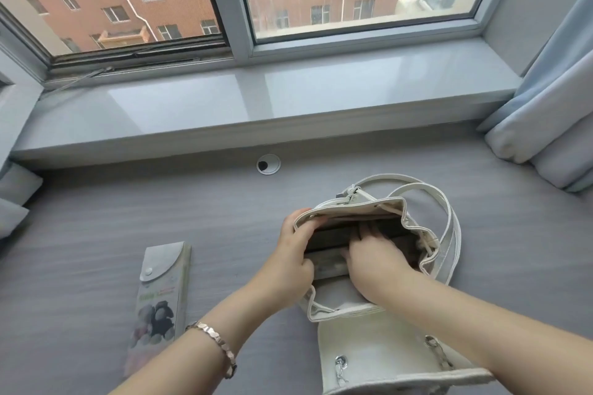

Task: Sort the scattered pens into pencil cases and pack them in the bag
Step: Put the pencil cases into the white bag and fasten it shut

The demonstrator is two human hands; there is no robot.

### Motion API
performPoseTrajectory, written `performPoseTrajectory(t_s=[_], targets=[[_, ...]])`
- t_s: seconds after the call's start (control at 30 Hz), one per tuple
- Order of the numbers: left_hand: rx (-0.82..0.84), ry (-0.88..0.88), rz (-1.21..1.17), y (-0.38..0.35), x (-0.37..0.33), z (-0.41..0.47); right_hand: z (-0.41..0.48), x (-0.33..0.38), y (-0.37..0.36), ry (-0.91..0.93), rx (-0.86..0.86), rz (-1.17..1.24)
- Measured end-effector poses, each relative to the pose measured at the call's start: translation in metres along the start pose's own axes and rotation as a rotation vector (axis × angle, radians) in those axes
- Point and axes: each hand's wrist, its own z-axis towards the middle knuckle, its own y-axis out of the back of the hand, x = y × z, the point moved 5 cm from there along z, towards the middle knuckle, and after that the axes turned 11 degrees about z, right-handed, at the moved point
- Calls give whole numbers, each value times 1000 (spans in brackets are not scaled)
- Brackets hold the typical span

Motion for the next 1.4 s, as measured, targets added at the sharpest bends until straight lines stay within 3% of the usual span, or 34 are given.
performPoseTrajectory(t_s=[0.13, 0.23, 0.3, 0.33, 0.37, 0.43, 0.5, 0.57, 0.7, 0.83, 0.93, 1.0, 1.07, 1.2, 1.3, 1.4], targets=[[28, 10, -64, 8, -11, 4, 4, -2, 9, 17, 17, 40], [88, 139, -512, 26, -2, -1, -1, -3, 16, 56, 14, -24], [-193, 347, -680, 52, 37, -7, -4, -5, 26, 55, -39, 43], [-363, 463, -494, 65, 65, -14, -7, -6, 32, 52, -70, 99], [-433, 587, -161, 75, 94, -24, -11, -6, 38, 57, -93, 153], [-292, 845, 414, 78, 148, -51, -20, -3, 47, 94, -124, 225], [-122, 1050, 570, 72, 188, -84, -30, 1, 56, 152, -171, 292], [-132, 1088, 499, 68, 207, -105, -40, 2, 65, 182, -172, 393], [-312, 996, 355, 75, 189, -105, -46, -12, 84, 170, -180, 513], [-401, 547, 322, 95, 96, -67, -41, -37, 99, 143, -228, 640], [-224, 134, 420, 99, -3, -45, -37, -44, 102, 133, -169, 849], [-30, -83, 635, 88, -57, -39, -34, -47, 103, 103, -145, 1038], [114, -238, 863, 70, -87, -34, -34, -48, 105, 110, -162, 1071], [327, -214, 1028, 26, -93, -15, -40, -57, 97, 170, -359, 974], [263, -217, 1103, 10, -92, -3, -52, -64, 89, 256, -572, 828], [123, -245, 1073, 3, -88, 1, -56, -68, 86, 329, -554, 762]])
